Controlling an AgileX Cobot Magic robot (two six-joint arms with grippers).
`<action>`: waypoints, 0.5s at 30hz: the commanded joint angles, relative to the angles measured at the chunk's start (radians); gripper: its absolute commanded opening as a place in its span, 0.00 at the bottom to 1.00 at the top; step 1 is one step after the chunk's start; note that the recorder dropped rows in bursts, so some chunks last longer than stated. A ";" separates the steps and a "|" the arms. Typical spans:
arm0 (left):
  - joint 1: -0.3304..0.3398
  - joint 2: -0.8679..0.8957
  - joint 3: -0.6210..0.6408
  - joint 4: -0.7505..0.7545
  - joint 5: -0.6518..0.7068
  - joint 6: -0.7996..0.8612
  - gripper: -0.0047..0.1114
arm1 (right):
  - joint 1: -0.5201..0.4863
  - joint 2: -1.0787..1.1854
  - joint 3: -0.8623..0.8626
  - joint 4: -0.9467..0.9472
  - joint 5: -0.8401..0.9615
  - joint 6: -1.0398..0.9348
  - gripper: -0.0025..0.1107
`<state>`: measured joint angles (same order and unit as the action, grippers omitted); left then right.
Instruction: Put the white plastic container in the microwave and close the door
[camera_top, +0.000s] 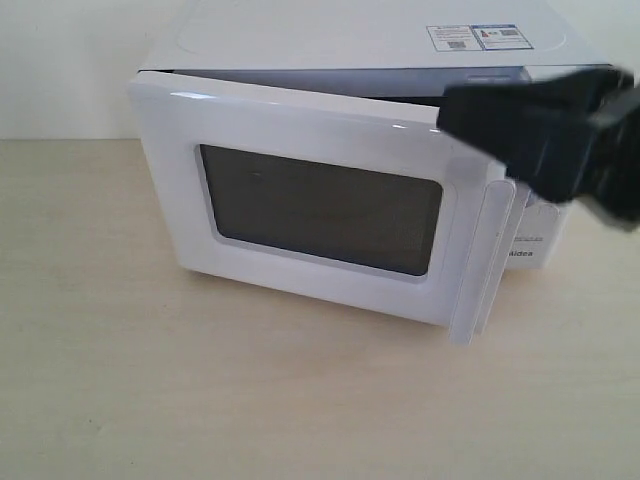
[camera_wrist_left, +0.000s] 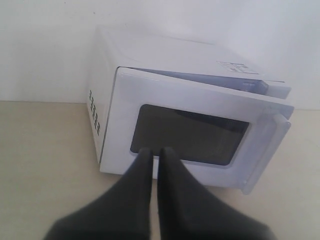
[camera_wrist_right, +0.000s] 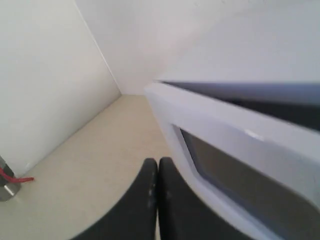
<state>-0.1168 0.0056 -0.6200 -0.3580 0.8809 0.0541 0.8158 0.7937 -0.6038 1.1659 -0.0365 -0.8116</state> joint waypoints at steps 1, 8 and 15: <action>0.004 -0.006 0.007 -0.011 0.008 0.008 0.08 | 0.003 0.008 -0.115 -0.014 0.016 -0.087 0.02; 0.004 -0.006 0.007 -0.020 0.008 0.008 0.08 | 0.003 0.008 -0.141 0.003 0.050 -0.060 0.02; 0.004 -0.006 0.007 -0.020 0.008 0.008 0.08 | 0.003 0.008 -0.141 -0.036 0.115 -0.125 0.02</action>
<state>-0.1168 0.0056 -0.6200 -0.3663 0.8827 0.0559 0.8158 0.8001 -0.7401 1.1600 0.0609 -0.8958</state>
